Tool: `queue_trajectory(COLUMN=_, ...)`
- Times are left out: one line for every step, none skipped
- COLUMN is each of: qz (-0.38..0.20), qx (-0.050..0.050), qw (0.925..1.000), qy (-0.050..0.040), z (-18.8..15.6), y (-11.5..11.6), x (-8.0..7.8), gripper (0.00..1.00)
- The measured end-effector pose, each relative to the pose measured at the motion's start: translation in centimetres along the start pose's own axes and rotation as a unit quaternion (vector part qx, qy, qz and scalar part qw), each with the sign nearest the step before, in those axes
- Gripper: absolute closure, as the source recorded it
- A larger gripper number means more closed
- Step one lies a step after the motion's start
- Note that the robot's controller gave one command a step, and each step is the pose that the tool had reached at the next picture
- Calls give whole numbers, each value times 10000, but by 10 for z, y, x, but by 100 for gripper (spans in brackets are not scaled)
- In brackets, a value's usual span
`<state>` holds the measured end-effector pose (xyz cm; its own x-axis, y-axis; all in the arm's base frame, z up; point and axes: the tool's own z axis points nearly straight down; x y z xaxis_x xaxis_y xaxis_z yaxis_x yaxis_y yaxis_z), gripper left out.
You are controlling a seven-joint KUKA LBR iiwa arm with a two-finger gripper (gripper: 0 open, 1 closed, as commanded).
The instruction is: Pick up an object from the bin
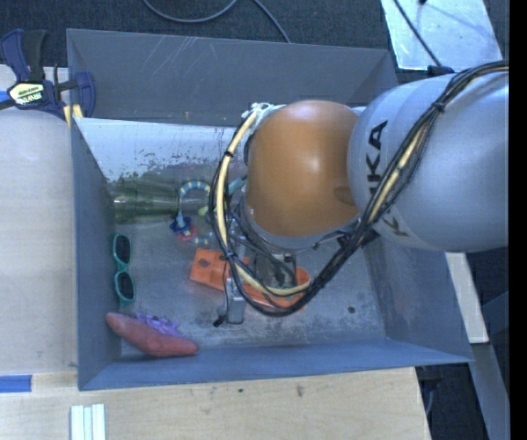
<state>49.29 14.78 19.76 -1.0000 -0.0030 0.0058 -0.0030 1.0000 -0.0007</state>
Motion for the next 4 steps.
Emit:
queue_trajectory(qz=15, qx=-8, qw=10000, qy=-43, z=-4, y=-1, x=-2, gripper=0)
queue_trajectory(qz=64, qx=-17, qw=10000, qy=-71, z=41, y=-8, x=-20, gripper=0)
queue_trajectory(qz=-276, qx=-6, qw=9996, qy=-24, z=77, y=-39, x=-28, gripper=0)
queue_trajectory(qz=32, qx=-12, qw=10000, qy=-73, z=88, y=-52, x=-55, gripper=0)
